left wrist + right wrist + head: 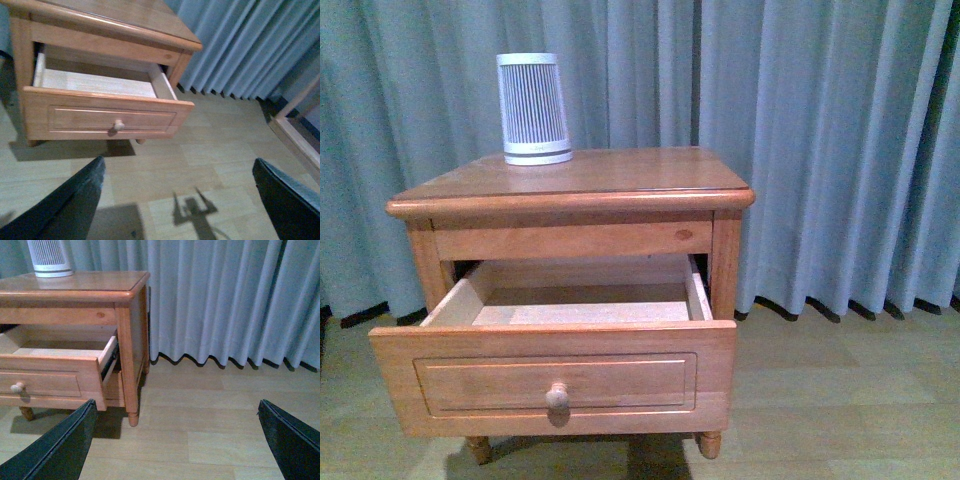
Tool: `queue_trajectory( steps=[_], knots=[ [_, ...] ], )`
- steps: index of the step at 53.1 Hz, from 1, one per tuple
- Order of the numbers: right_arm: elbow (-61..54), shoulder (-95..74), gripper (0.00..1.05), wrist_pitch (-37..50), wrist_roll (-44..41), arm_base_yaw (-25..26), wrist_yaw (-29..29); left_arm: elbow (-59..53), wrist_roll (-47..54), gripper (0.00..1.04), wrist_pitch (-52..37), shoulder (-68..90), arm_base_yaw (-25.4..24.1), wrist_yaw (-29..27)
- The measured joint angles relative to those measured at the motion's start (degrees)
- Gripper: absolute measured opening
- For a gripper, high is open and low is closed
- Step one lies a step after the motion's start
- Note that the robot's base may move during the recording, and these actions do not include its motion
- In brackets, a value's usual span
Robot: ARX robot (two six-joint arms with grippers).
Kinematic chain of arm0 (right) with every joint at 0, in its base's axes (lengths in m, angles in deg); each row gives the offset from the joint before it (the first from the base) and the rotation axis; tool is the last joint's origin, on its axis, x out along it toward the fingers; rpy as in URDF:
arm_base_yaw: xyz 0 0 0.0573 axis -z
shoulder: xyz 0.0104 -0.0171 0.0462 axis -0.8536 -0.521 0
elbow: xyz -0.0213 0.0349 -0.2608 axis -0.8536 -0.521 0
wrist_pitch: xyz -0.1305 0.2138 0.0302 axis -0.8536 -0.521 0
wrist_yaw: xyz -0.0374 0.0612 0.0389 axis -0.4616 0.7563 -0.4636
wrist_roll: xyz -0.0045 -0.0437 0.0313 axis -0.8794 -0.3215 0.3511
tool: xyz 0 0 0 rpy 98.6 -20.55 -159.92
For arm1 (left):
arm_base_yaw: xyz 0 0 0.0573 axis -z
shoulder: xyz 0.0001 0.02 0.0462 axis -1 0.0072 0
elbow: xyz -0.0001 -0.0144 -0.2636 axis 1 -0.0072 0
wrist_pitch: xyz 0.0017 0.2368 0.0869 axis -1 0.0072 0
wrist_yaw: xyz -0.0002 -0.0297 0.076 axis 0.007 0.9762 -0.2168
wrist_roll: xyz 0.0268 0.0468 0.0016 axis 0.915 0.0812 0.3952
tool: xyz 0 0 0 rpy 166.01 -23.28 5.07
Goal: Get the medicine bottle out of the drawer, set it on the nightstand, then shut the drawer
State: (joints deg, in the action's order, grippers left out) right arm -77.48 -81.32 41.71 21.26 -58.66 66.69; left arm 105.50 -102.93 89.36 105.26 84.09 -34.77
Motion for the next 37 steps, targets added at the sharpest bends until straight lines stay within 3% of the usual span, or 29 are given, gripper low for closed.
queue_trajectory(
  steps=[2, 4, 9, 28, 37],
  knots=[
    [0.0, 0.0, 0.98, 0.0, 0.0, 0.0, 0.0, -4.4, 3.7, 0.9, -6.9, -3.0, 2.6, -11.9],
    [0.0, 0.0, 0.98, 0.0, 0.0, 0.0, 0.0, -7.8, 6.5, 0.83, -11.2, -5.4, 4.3, -19.8],
    [0.0, 0.0, 0.98, 0.0, 0.0, 0.0, 0.0, -11.5, 9.9, 0.68, -14.8, -8.4, 5.1, -30.3],
    [0.0, 0.0, 0.98, 0.0, 0.0, 0.0, -0.1, -18.1, 12.5, 0.04, -16.8, -12.5, 5.3, -31.2],
    [0.0, 0.0, 0.98, 0.0, 0.0, 0.0, -0.2, -19.9, 12.7, 0.04, -17.2, -14.0, 5.3, -31.1]
  ],
)
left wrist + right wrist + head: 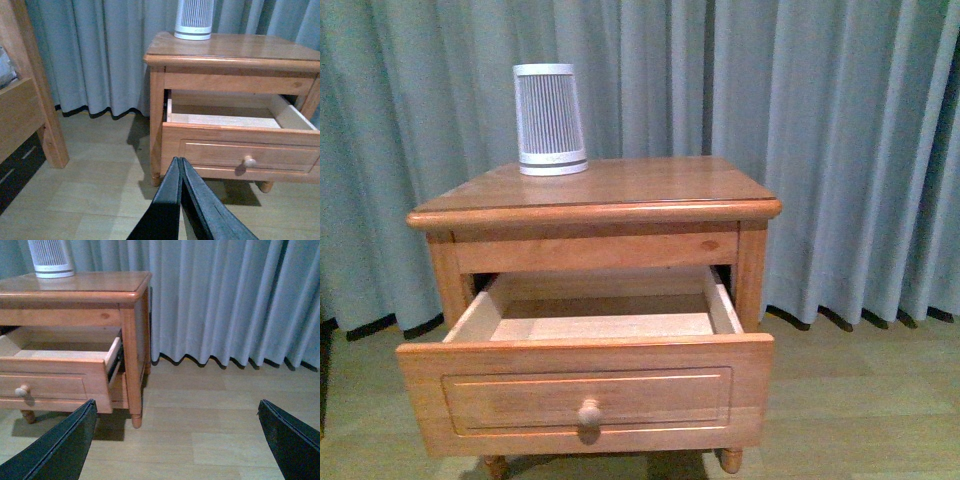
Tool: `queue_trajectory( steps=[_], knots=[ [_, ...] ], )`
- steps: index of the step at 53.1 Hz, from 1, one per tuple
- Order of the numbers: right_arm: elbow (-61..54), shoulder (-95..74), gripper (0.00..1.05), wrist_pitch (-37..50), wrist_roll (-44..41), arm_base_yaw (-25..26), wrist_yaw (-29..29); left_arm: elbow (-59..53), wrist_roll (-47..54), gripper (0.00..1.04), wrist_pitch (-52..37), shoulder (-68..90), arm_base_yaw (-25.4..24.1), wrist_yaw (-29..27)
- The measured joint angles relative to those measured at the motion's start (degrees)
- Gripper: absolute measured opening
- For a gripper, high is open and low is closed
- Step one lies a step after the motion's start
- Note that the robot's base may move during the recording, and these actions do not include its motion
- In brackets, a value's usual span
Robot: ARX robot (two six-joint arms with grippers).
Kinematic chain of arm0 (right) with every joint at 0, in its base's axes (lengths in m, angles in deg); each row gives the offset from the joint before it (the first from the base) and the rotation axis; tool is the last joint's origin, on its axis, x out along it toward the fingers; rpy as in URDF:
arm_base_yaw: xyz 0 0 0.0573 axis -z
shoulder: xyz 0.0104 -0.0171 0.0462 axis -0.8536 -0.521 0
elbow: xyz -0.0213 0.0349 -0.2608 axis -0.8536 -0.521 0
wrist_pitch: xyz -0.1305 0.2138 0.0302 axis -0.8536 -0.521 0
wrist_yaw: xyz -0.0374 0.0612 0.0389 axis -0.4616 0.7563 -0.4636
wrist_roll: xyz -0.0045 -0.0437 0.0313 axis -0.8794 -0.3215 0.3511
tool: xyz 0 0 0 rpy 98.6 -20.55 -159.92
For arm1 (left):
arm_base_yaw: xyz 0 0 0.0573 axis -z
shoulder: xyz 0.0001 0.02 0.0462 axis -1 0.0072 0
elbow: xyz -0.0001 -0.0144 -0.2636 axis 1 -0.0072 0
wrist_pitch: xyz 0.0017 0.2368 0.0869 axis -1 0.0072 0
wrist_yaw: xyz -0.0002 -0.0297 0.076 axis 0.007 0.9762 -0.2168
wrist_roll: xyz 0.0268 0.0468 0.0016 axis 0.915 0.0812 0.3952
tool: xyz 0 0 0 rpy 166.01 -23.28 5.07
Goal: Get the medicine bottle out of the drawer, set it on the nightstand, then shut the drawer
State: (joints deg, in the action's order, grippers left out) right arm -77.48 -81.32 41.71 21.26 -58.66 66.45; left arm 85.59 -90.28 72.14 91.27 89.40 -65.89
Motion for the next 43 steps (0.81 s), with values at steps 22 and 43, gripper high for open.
queue_trajectory(
  steps=[22, 43],
  knots=[
    [0.0, -0.1, 0.98, 0.0, 0.0, 0.0, 0.2, -4.2, 0.0, 0.04, -0.7, -3.7, 0.0, -0.2],
    [0.0, 0.0, 0.98, 0.0, 0.0, 0.1, 0.5, -4.6, 0.0, 0.53, -0.8, -4.1, 0.1, -0.3]
  ],
)
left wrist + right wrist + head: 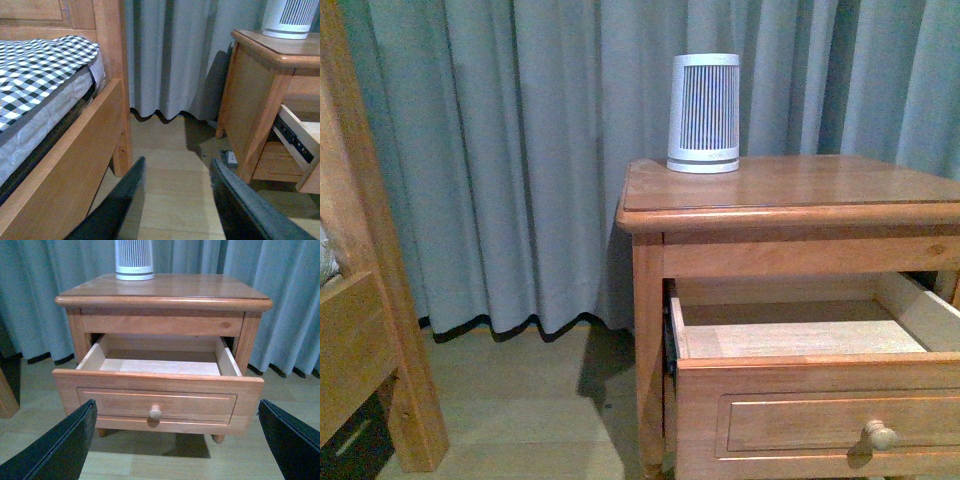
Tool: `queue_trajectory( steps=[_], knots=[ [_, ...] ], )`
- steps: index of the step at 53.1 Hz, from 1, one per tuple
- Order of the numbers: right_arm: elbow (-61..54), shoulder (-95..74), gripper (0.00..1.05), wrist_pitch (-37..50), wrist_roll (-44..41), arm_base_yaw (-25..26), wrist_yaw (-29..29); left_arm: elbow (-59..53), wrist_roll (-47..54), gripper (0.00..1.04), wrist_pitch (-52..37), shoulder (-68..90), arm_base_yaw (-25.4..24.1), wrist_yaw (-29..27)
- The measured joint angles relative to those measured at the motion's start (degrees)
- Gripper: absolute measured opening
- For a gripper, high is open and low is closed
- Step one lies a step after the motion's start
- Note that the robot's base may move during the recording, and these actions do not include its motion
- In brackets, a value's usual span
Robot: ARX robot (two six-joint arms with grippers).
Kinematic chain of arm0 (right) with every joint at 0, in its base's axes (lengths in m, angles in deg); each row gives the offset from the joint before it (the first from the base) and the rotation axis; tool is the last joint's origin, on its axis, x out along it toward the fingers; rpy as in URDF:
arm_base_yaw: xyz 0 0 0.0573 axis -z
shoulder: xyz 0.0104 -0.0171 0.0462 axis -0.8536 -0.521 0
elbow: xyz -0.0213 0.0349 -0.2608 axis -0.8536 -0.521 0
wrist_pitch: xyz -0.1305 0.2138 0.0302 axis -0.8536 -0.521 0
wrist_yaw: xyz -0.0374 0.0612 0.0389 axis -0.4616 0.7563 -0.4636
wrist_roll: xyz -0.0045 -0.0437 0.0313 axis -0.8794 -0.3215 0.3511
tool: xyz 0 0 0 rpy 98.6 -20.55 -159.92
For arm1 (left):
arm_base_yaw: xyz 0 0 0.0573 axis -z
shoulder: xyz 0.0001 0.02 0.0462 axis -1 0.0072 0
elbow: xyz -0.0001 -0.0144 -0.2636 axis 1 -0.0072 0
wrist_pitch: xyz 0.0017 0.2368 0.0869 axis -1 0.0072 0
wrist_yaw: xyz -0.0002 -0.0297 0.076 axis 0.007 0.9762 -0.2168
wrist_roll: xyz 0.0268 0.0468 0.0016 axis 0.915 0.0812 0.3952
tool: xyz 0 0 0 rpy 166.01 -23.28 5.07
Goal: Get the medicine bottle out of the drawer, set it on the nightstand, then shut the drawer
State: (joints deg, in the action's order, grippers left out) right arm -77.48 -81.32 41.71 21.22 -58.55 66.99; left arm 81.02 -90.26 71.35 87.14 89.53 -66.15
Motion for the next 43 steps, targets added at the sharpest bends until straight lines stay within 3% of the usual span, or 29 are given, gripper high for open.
queue_trajectory(
  steps=[2, 6, 15, 29, 43],
  knots=[
    [0.1, -0.2, 0.98, -0.3, 0.2, 0.1, 0.5, 0.0, 0.0, 0.58, 0.0, 0.0, 0.0, 0.0],
    [5.5, -9.5, 0.98, -9.1, 4.8, 3.7, 9.1, 0.0, 0.0, 0.72, 0.0, 0.0, 0.0, 0.0],
    [25.3, -36.7, 0.98, -5.2, 4.2, 9.5, 12.2, 0.0, 0.0, 0.99, 0.0, 0.0, 0.0, 0.0],
    [59.1, -73.6, 0.98, -12.0, 1.3, 9.9, 11.0, 0.0, 0.1, 0.98, 0.0, 0.0, 0.0, 0.0],
    [79.2, -98.7, 0.98, -21.8, 2.4, 6.3, 6.0, 0.0, 0.1, 0.98, 0.0, 0.0, 0.0, 0.0]
  ],
)
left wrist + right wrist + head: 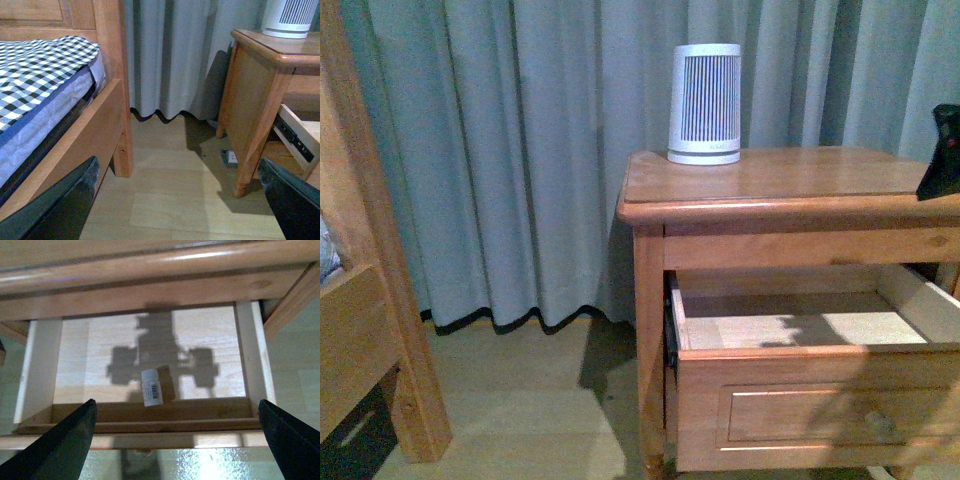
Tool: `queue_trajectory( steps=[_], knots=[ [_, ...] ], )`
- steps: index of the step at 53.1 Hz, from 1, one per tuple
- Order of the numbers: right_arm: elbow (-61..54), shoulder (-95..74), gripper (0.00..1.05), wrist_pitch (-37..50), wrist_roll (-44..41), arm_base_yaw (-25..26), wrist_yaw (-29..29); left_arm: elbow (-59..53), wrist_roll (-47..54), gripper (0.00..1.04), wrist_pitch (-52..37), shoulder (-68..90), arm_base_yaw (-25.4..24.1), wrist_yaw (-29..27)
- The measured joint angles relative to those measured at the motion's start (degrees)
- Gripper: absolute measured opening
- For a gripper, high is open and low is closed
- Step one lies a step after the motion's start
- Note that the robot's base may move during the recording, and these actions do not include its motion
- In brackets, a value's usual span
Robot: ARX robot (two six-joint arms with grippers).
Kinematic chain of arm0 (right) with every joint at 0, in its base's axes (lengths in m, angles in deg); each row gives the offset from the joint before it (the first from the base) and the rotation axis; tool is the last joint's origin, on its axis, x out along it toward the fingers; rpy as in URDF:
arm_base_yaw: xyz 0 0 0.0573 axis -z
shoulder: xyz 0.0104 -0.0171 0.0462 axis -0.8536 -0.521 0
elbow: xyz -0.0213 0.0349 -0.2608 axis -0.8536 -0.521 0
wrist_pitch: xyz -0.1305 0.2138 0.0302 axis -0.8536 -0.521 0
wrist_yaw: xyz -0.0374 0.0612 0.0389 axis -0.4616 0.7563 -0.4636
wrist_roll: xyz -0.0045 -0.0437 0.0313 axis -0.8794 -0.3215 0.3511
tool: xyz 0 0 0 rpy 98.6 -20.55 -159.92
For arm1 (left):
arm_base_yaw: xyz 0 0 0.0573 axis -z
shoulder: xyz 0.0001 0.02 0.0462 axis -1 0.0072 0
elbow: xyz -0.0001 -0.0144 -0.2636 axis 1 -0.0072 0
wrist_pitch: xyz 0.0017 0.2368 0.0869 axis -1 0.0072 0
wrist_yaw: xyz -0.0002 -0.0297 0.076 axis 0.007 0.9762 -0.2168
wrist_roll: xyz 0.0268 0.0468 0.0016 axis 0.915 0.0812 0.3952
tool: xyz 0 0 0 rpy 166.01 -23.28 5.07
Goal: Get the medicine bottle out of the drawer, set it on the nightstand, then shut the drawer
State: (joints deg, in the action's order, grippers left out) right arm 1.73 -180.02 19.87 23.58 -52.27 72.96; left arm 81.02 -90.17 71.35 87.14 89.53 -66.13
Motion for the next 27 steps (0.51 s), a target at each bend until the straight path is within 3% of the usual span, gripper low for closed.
queue_trajectory(
  steps=[12, 27],
  knots=[
    [7.3, -14.5, 0.98, -2.5, 0.4, -3.2, -4.7, 0.0, 0.0, 0.98, 0.0, 0.0, 0.0, 0.0],
    [10.3, -21.2, 0.98, -2.4, -0.8, -6.3, -5.9, 0.0, 0.0, 0.98, 0.0, 0.0, 0.0, 0.0]
  ],
)
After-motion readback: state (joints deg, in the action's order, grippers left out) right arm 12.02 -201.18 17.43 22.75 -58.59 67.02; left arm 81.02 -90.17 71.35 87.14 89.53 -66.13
